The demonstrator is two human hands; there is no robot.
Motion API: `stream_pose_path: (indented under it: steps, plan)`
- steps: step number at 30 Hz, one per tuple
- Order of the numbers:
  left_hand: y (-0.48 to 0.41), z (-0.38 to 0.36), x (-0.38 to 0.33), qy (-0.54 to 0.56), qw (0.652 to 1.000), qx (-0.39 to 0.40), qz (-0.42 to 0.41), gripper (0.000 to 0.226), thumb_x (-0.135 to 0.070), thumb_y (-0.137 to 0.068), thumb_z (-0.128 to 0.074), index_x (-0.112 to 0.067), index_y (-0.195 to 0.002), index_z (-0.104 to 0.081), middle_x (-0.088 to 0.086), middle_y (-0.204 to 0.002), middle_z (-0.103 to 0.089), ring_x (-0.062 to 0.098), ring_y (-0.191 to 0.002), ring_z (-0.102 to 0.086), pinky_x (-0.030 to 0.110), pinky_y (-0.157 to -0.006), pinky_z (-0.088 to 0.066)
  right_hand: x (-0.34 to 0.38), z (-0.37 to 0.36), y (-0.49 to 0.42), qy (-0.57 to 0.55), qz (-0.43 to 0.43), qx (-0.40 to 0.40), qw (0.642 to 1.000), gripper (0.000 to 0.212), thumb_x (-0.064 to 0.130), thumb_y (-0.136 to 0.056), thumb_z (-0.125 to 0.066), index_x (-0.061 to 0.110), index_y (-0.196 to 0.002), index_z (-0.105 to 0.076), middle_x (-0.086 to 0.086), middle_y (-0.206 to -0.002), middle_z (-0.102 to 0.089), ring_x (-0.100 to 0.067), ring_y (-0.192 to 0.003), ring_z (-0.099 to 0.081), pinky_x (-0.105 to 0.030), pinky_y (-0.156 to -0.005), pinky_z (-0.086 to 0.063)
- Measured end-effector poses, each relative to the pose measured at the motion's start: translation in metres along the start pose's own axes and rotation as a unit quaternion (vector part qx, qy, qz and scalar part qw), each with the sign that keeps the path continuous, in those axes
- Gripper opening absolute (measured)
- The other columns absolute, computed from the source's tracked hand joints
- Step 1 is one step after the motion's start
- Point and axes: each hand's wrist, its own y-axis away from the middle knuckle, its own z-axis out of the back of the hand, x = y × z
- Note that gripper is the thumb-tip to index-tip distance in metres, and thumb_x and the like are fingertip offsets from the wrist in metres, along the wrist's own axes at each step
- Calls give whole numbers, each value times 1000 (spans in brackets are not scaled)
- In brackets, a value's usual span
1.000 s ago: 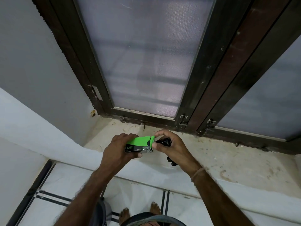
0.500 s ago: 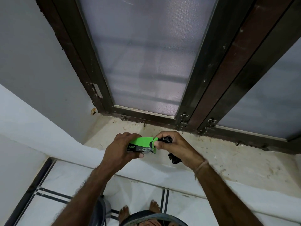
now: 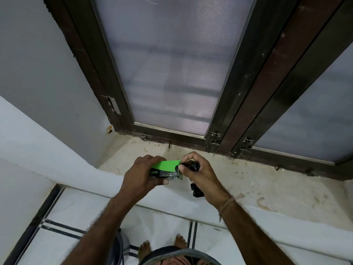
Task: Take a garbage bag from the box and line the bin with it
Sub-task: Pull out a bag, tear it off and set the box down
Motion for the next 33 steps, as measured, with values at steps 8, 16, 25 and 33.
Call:
stream_pose_path:
  steps: [8,16,25,33]
  plan:
    - [2,-7,12,11,999,-8,35,64,-63,-68,-73,-38,-125,-61,-14,-100,-60,16,-98,-53,29,-70,-43,-12,-14,-1,-22,18,-20,999,10,6,-96,-72,10,-104,-74,-2,-99,-74,5,-68,-63,-10,-56,-48]
    - [-15,-9,37,-77,994,4,77,60,-41,-76,-83,-34,-131,-59,-2,-113,-59,23,-114,-47,35,-74,-48,-33,-28,-30,36,-43,31,998,37,19,-94,-75,26,-130,-71,10,-106,-70,-4,-92,-63,-17,-77,-50]
    - [-40,-6,67,-180,982,27,49,76,-44,-76,-82,-34,-144,-49,2,-135,-58,27,-128,-47,49,-105,-38,-38,-48,-53,79,-73,0,994,39,25,-94,-76,23,-132,-69,5,-104,-64,-18,-100,-63,-22,-81,-54]
    - [28,-3,33,97,986,-127,37,34,-38,-86,-77,-24,-112,-61,-5,-105,-66,13,-93,-61,33,-75,-52,-21,-75,5,-148,-128,-65,978,41,53,-103,-52,17,-111,-71,-22,-82,-43,-17,-48,-42,-42,-59,-26]
